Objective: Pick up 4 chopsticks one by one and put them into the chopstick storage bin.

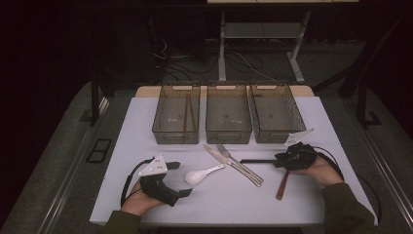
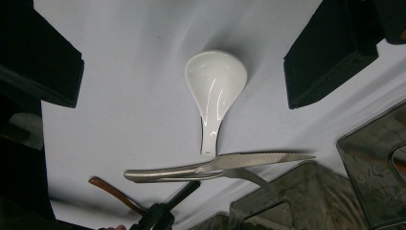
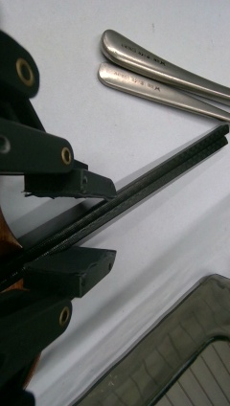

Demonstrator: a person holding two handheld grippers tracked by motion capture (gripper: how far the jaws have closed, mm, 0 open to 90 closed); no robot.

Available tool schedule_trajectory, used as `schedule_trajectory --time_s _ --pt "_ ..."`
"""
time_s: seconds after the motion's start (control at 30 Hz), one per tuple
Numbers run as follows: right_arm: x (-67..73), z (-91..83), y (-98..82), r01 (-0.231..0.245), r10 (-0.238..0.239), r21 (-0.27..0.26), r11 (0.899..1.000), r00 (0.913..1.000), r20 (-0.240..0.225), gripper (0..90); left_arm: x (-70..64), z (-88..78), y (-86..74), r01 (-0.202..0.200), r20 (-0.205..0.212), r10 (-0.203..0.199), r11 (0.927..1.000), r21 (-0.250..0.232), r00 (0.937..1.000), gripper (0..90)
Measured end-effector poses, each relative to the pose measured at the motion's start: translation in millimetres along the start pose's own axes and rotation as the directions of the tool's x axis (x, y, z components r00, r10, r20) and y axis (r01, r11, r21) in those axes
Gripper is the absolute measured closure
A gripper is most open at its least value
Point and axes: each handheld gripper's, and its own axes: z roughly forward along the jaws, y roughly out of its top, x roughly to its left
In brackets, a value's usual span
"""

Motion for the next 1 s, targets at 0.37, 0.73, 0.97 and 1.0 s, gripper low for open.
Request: schedule_trajectory --time_s 0.37,0.73,0.97,1.0 --pt "0.6 -1.1 0.0 0.007 -0.007 -0.001 1.000 0.9998 -0.016 68.6 0.0 0.1 0.0 0.000 0.000 0.000 1.0000 0.001 1.0000 0.0" --pt "2.5 -1.5 0.9 0.016 -0.016 0.006 1.000 0.9995 -0.026 72.7 -0.2 0.1 0.0 0.001 -0.001 -0.001 1.0000 0.002 1.0000 0.0" --pt "3.3 -1.7 1.6 0.014 -0.014 0.012 1.000 0.9993 -0.034 76.5 -0.2 0.3 -0.1 0.002 0.000 -0.002 1.0000 0.003 1.0000 0.0" --pt "3.4 -1.6 1.6 0.015 -0.015 0.013 1.000 0.9993 -0.035 76.7 -0.3 0.3 0.0 0.002 0.000 -0.002 1.0000 0.003 1.0000 0.0"
